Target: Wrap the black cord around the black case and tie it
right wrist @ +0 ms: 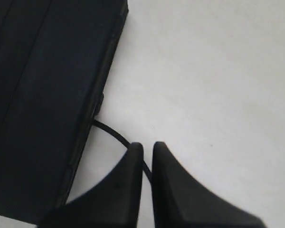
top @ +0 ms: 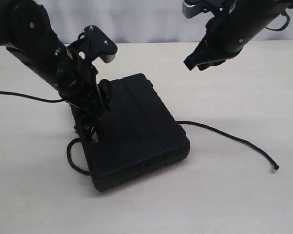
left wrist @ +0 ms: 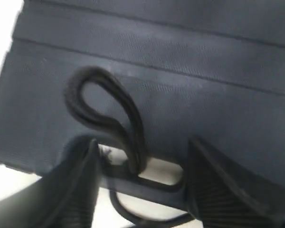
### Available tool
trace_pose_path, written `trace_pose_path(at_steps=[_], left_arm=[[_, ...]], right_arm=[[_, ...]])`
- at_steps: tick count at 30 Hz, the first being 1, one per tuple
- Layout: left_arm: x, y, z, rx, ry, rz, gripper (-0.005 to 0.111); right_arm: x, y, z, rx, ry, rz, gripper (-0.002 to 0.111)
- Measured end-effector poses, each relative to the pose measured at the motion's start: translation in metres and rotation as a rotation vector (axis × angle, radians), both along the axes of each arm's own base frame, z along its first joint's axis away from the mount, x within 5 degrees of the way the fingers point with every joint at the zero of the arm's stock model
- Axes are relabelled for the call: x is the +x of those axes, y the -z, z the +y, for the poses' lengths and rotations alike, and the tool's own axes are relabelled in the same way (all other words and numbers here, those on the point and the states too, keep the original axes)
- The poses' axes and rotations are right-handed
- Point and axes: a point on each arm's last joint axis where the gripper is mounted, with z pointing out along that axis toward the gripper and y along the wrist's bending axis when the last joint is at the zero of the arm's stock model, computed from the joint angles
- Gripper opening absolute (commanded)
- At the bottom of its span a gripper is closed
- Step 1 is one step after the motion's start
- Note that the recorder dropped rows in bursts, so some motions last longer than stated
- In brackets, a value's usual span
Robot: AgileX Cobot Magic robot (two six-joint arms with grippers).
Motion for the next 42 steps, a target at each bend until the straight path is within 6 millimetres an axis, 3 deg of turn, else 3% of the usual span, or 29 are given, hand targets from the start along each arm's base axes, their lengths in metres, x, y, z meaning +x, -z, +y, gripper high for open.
trace_pose_path(at_steps=[6,12,18,23,30,35,42], left_arm=[[-0.004,0.015,0.003,-0.008,-0.019,-0.012,0.048],[-0.004,0.027,0.002,-0.069,0.004,-0.119,0.000],[-0.001,0.024,0.001,-0.073,0.028,-0.177,0.000],[0.002,0.008,-0.001,-0.111,0.021,-0.222,0.000],[0.009,-0.007,-0.007,-0.151,0.018,-0.261,0.000],[-0.001,-0.008,-0.022,-0.156,0.115,-0.261,0.000],[-0.009,-0.015,-0.040,-0.171,0.213,-0.286,0.000]], right_arm=[[0.004,0.002,-0.036,0.053,0.160,0.085,0.036],[0.000,0.014,-0.043,0.091,0.193,0.140,0.035],[-0.006,0.034,-0.047,0.049,0.194,0.156,0.035],[-0.008,0.051,-0.055,-0.100,0.056,0.185,0.047],[-0.016,0.087,-0.061,-0.194,-0.011,0.284,0.048],[-0.017,0.110,-0.064,-0.244,-0.058,0.336,0.048],[-0.014,0.117,-0.065,-0.267,-0.055,0.318,0.049]])
